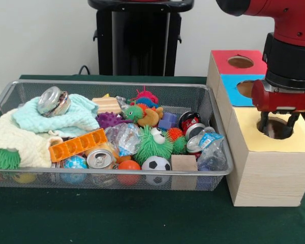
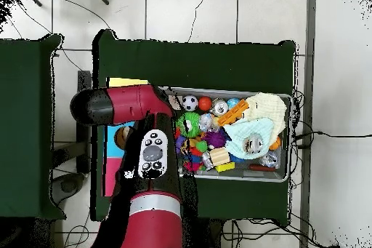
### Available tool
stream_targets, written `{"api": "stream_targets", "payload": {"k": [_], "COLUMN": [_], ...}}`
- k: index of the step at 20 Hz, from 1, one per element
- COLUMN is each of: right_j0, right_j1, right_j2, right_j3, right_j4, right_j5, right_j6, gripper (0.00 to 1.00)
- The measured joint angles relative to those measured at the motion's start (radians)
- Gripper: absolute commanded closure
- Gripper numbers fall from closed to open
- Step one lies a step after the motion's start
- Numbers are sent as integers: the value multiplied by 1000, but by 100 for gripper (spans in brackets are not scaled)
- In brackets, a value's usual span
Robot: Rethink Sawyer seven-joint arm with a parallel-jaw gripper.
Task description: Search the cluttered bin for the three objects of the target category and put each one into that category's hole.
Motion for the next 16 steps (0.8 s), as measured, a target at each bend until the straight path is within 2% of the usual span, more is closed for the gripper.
{"api": "stream_targets", "payload": {"k": [16], "right_j0": [-13], "right_j1": [-24], "right_j2": [15], "right_j3": [17], "right_j4": [1], "right_j5": [12], "right_j6": [0], "gripper": [0]}}
